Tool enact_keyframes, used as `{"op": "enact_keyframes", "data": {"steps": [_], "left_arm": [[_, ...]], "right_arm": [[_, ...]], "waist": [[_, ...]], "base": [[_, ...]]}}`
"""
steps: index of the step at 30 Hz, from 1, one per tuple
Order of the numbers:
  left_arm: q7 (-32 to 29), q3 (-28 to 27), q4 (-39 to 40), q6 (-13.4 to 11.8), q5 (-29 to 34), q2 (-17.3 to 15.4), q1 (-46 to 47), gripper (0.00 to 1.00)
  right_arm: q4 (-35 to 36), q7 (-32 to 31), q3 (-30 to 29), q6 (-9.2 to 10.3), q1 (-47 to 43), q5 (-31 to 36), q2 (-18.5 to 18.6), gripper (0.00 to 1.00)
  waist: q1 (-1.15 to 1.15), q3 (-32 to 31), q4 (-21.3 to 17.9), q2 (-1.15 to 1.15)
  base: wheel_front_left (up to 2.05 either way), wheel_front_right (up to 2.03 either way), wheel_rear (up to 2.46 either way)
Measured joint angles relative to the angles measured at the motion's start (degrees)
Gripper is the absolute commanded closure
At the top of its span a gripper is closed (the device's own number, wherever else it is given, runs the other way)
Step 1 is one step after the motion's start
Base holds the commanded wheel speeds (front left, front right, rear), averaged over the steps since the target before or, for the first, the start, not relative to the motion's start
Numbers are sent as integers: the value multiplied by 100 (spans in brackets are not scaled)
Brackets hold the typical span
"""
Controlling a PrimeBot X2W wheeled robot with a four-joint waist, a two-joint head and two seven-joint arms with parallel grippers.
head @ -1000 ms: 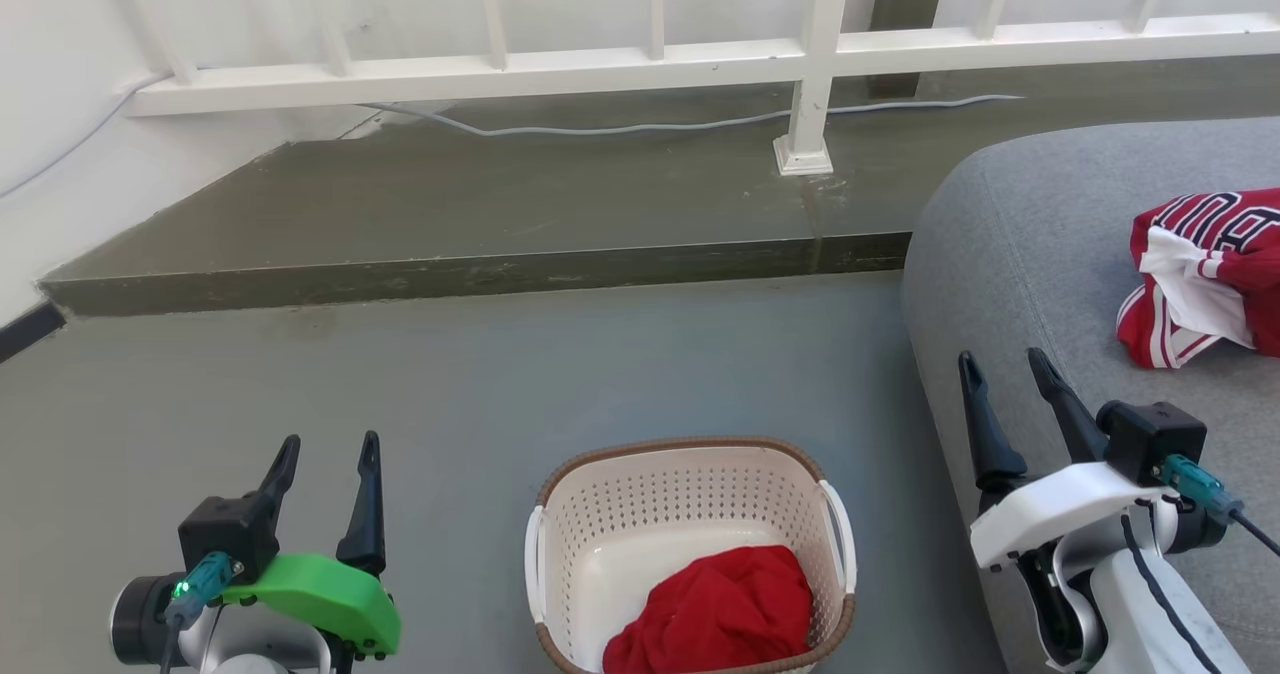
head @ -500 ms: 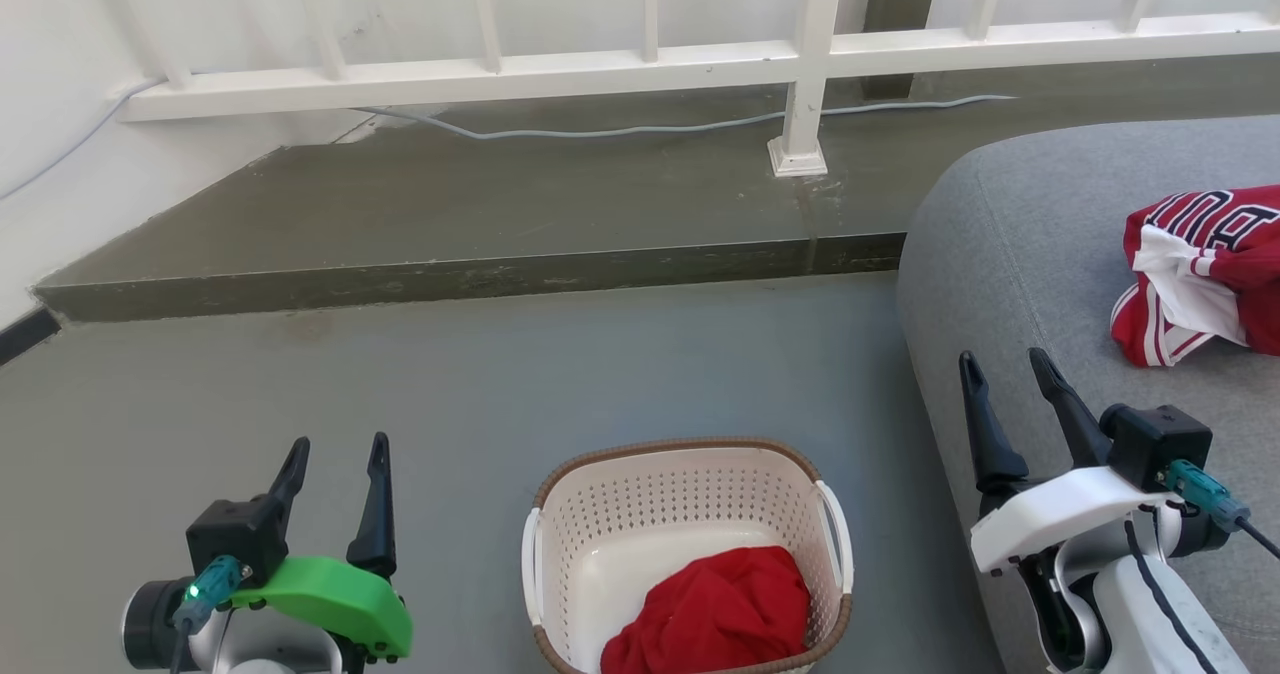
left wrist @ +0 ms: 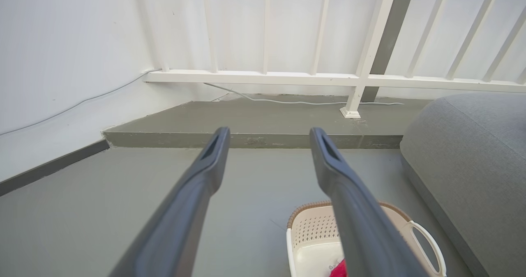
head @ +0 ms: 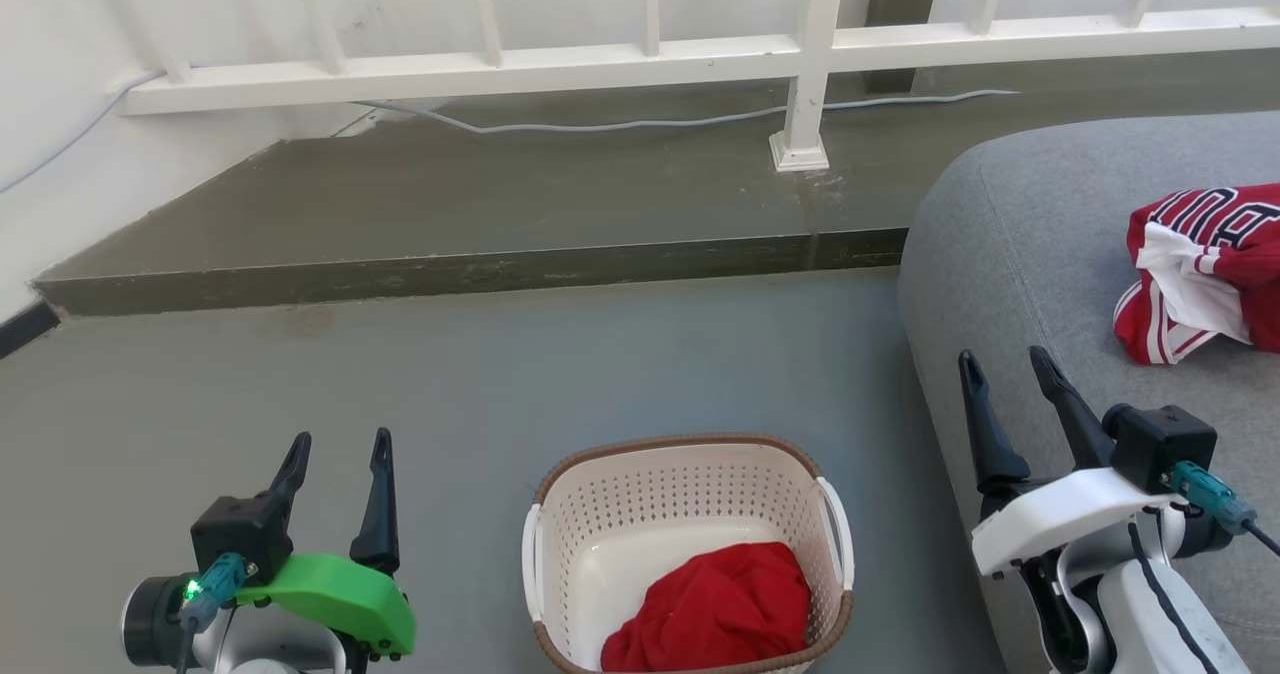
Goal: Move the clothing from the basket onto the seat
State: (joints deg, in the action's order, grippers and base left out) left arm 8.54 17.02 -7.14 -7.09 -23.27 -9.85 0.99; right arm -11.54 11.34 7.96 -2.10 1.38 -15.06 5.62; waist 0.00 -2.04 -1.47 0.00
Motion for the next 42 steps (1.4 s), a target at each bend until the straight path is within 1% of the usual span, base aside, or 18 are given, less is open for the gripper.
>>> {"op": "enact_keyframes", "data": {"steps": [1, 7, 13, 19, 26, 30, 35, 37, 42], "left_arm": [[0, -4, 14, 0, 18, 4, -5, 0], [-25, -43, 96, 0, 48, 24, -28, 0], [-120, -41, 297, 0, 87, 74, -73, 0], [-204, 65, 486, 0, 255, 134, -65, 0], [-406, 381, 549, 13, 335, 182, 139, 0], [-560, 594, 480, 113, 349, 209, 298, 0], [-794, 893, 277, 313, 386, 290, 522, 0], [-913, 971, 160, 412, 396, 315, 738, 0], [-1087, 1054, -33, 515, 431, 315, 1084, 0]], "right_arm": [[23, -7, 0, 29, -16, 0, 0, 0], [155, -67, -2, 54, -84, -2, 1, 0], [427, -133, -18, 70, -83, -2, 25, 0], [717, -189, -90, 101, -69, -4, 66, 0], [970, -238, -159, 122, 54, -20, 122, 0], [1122, -240, -186, 121, 175, -91, 126, 0], [1226, -242, -221, 120, 257, -166, 124, 0], [1301, -241, -218, 119, 359, -177, 122, 0], [1405, -240, -193, 110, 538, -209, 99, 0]], "waist": [[0, 5, -1, 0], [0, 41, -9, 0], [0, 215, -33, 0], [0, 560, -68, 0], [0, 1071, -119, 0], [0, 1381, -156, 0], [0, 1779, -221, 0], [0, 2019, -271, 0], [0, 2420, -380, 0]], "base": [[0, 0, 0], [0, 0, 0], [0, 0, 0], [0, 0, 0], [0, 0, 0], [0, 0, 0], [0, 0, 0], [0, 0, 0], [0, 0, 0]]}}
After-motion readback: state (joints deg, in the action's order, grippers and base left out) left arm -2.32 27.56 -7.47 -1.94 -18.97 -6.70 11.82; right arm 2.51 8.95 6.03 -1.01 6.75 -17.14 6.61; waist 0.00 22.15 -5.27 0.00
